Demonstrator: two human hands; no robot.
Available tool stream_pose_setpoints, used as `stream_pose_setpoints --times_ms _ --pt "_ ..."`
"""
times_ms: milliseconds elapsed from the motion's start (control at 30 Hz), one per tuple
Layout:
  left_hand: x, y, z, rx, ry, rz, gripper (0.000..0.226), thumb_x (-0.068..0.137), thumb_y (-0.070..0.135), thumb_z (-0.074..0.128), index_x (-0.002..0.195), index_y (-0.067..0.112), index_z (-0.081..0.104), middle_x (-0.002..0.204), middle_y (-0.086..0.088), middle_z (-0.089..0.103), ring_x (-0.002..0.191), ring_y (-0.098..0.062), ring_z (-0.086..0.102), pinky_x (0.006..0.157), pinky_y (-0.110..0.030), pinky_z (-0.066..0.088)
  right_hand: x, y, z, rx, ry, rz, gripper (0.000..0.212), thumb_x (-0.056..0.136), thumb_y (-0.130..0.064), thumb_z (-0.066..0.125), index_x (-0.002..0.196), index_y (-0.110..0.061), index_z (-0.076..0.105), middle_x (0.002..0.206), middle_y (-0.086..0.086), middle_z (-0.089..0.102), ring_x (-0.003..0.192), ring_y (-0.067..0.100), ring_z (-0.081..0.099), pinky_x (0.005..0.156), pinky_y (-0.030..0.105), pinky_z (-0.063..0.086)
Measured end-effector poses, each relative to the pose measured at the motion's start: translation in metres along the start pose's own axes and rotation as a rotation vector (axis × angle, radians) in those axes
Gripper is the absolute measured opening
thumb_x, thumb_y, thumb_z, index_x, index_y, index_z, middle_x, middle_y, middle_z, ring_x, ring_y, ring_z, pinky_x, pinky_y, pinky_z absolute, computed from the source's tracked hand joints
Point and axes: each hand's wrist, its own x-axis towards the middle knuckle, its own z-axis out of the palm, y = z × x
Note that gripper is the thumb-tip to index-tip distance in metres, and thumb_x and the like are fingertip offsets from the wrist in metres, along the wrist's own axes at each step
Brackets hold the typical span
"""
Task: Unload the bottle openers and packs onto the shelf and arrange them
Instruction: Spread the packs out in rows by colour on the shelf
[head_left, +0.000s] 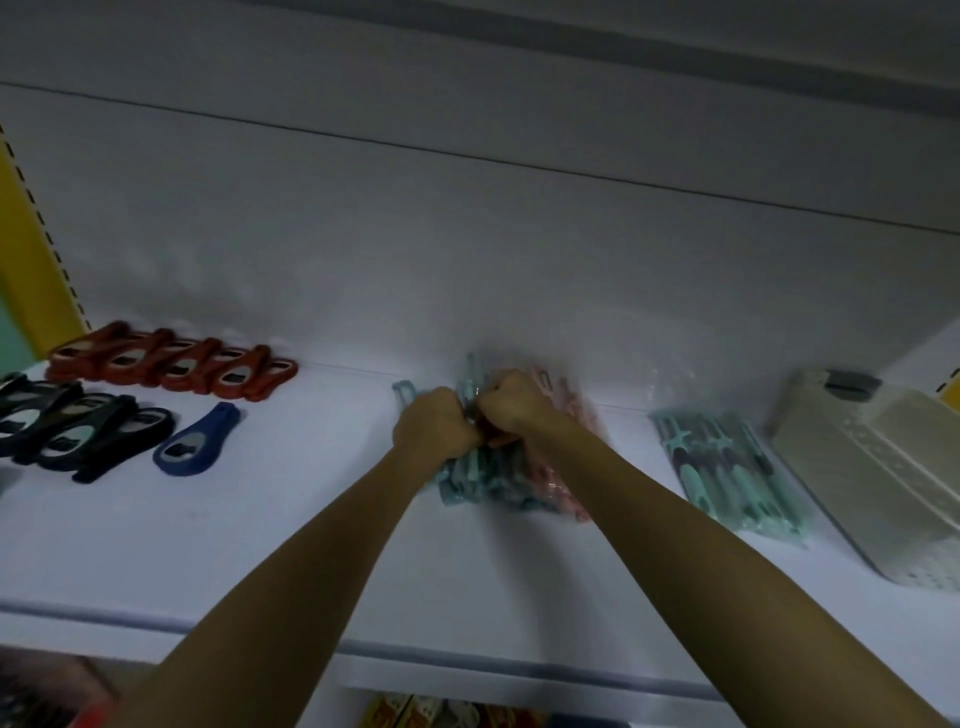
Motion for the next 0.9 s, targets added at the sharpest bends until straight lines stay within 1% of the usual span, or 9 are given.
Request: stream_pose_setpoints --times_ms 200,300,367,500,600,667,733,833,900 --pt "-0.008 0.009 -0.010 0.041 0.141 0.010 0.031 0.078 0.037 0.068 0.095 0.013 0.061 0.099 -0.010 0.065 0.089 -0.028 0.062 0.066 -0.030 0.045 0.001 -0.008 0.000 0.238 -0.059 0.092 0.010 0.085 -0.010 0.067 0.080 -0.003 0.061 0.079 0.015 0.063 0.063 0.024 0.062 0.059 0.036 0.058" --pt "-0.010 0.015 -0.023 -0.034 0.180 0.036 0.027 0.075 0.029 0.071 0.093 0.010 0.064 0.098 -0.010 0.066 0.089 -0.028 0.063 0.067 -0.029 0.046 0.002 -0.012 -0.002 0.315 -0.032 0.107 0.017 0.088 -0.016 0.064 0.076 -0.005 0.058 0.070 0.010 0.059 0.054 0.018 0.055 0.040 0.021 0.049" --pt "-0.010 0.021 -0.031 -0.117 0.204 0.053 0.023 0.076 0.028 0.072 0.092 0.012 0.066 0.095 -0.006 0.067 0.088 -0.025 0.063 0.068 -0.025 0.043 0.005 -0.015 -0.011 0.356 0.030 0.086 0.020 0.088 -0.019 0.064 0.075 -0.005 0.060 0.064 0.010 0.058 0.046 0.018 0.051 0.034 0.017 0.041" --pt "-0.012 0.051 -0.037 -0.244 0.206 0.108 0.018 0.072 0.028 0.077 0.077 0.017 0.065 0.080 0.000 0.062 0.077 -0.015 0.059 0.069 -0.023 0.045 0.011 -0.015 -0.050 0.214 0.162 0.011 0.025 0.077 -0.025 0.076 0.079 -0.002 0.065 0.072 0.011 0.065 0.066 0.025 0.066 0.058 0.029 0.054" --pt "-0.013 0.085 -0.023 -0.332 0.174 0.140 0.013 0.072 0.021 0.077 0.078 0.015 0.069 0.084 -0.002 0.067 0.080 -0.016 0.061 0.074 -0.025 0.049 0.008 -0.006 -0.092 -0.011 0.242 -0.040 0.022 0.073 -0.021 0.074 0.065 -0.008 0.059 0.062 0.006 0.062 0.057 0.019 0.063 0.051 0.026 0.050" --pt "-0.016 0.115 -0.002 -0.402 0.149 0.164 0.018 0.071 0.023 0.078 0.083 0.011 0.071 0.089 -0.006 0.071 0.085 -0.021 0.065 0.076 -0.027 0.052 0.002 0.010 -0.125 -0.103 0.296 -0.029 0.021 0.073 -0.018 0.070 0.060 -0.009 0.057 0.054 0.005 0.061 0.040 0.013 0.058 0.040 0.021 0.045" --pt "-0.024 0.149 0.024 -0.462 0.082 0.199 0.022 0.071 0.025 0.079 0.085 0.012 0.069 0.091 -0.009 0.072 0.089 -0.025 0.067 0.078 -0.029 0.053 -0.007 0.032 -0.160 -0.149 0.356 0.028 0.022 0.074 -0.018 0.068 0.060 -0.009 0.054 0.054 0.004 0.059 0.038 0.011 0.055 0.035 0.018 0.038" --pt "-0.042 0.191 0.072 -0.533 -0.061 0.234 0.037 0.075 0.029 0.076 0.106 0.015 0.064 0.103 -0.010 0.070 0.094 -0.029 0.066 0.083 -0.038 0.055 -0.021 0.077 -0.204 -0.122 0.421 0.115 0.023 0.077 -0.022 0.071 0.066 -0.007 0.057 0.068 0.008 0.063 0.059 0.020 0.062 0.048 0.026 0.047" --pt "-0.055 0.206 0.101 -0.457 -0.064 0.287 0.045 0.077 0.033 0.071 0.119 0.022 0.059 0.109 -0.004 0.067 0.097 -0.026 0.064 0.080 -0.032 0.053 -0.029 0.108 -0.222 0.014 0.399 0.154 0.024 0.078 -0.023 0.075 0.074 -0.003 0.063 0.074 0.012 0.066 0.066 0.023 0.066 0.059 0.032 0.056"
